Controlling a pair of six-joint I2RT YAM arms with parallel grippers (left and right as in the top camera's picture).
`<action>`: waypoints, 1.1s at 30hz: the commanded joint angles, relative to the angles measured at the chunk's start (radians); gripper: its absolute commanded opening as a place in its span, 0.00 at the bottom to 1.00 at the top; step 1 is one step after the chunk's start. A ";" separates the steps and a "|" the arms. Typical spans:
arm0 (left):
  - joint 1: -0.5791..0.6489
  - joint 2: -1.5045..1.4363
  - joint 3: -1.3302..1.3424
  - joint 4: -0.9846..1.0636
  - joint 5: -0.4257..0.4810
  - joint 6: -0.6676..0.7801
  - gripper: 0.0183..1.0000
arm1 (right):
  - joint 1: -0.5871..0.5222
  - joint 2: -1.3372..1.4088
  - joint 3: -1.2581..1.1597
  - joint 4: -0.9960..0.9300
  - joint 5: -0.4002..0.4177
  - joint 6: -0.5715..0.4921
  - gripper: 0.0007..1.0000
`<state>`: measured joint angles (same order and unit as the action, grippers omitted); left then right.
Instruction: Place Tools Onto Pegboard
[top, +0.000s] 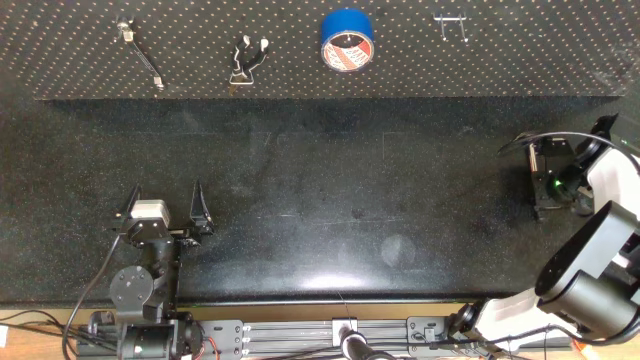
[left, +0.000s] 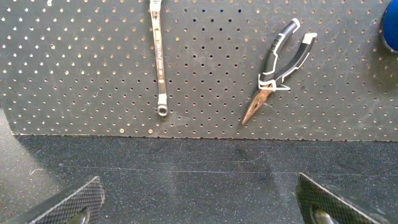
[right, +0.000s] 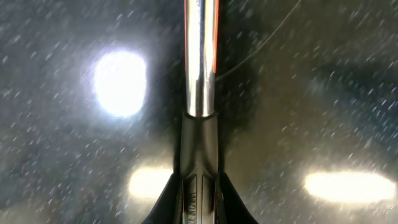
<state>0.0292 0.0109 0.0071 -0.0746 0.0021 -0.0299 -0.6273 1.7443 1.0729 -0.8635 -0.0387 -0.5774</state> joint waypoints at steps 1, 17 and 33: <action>-0.003 -0.008 -0.002 -0.008 0.008 0.010 1.00 | 0.002 -0.336 -0.011 -0.037 -0.220 0.105 0.07; -0.003 -0.008 -0.002 -0.008 0.008 0.010 1.00 | 0.548 -0.530 -0.011 0.322 -0.294 0.473 0.07; -0.003 -0.008 -0.002 -0.008 0.008 0.010 1.00 | 0.548 -0.299 -0.010 0.426 -0.285 0.472 0.07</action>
<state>0.0288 0.0109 0.0078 -0.0746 0.0021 -0.0299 -0.0849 1.4315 1.0595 -0.4492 -0.3241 -0.1127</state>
